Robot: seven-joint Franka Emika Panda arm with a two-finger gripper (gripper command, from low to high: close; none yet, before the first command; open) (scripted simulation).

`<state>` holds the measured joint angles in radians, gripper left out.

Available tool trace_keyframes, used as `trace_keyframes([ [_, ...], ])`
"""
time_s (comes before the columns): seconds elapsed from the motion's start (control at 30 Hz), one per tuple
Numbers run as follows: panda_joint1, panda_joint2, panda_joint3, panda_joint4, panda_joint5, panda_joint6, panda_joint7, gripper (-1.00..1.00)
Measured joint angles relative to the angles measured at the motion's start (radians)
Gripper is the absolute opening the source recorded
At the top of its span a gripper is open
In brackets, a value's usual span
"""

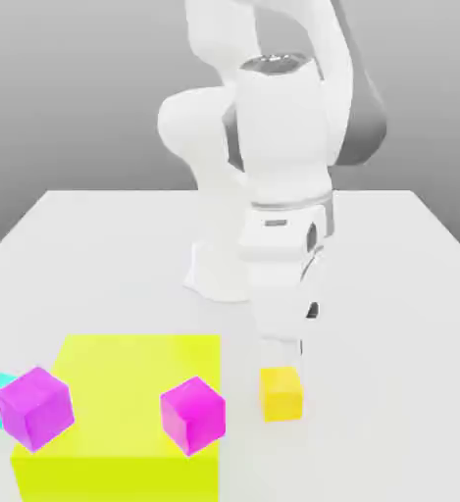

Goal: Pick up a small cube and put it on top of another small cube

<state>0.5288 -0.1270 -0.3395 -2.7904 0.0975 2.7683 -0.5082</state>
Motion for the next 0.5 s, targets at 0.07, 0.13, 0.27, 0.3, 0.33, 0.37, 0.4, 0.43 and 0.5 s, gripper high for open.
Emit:
trace_keyframes([
  [0.07, 0.007, 0.041, 0.003, -0.037, -0.030, 0.036, -0.071, 0.00],
  [0.13, 0.009, 0.078, 0.006, -0.074, -0.086, 0.072, -0.124, 0.00],
  [0.27, 0.010, 0.126, 0.005, -0.081, -0.103, 0.112, -0.172, 0.00],
  [0.3, 0.009, 0.137, 0.008, -0.077, -0.095, 0.121, -0.181, 0.00],
  [0.33, 0.009, 0.148, 0.009, -0.073, -0.084, 0.129, -0.191, 0.00],
  [0.37, 0.010, 0.159, 0.013, -0.069, -0.071, 0.138, -0.202, 0.00],
  [0.4, 0.011, 0.172, 0.016, -0.065, -0.057, 0.147, -0.214, 0.00],
  [0.43, 0.009, 0.184, 0.021, -0.062, -0.041, 0.157, -0.226, 0.00],
  [0.5, -0.001, 0.210, 0.039, -0.055, -0.006, 0.177, -0.253, 0.00],
])
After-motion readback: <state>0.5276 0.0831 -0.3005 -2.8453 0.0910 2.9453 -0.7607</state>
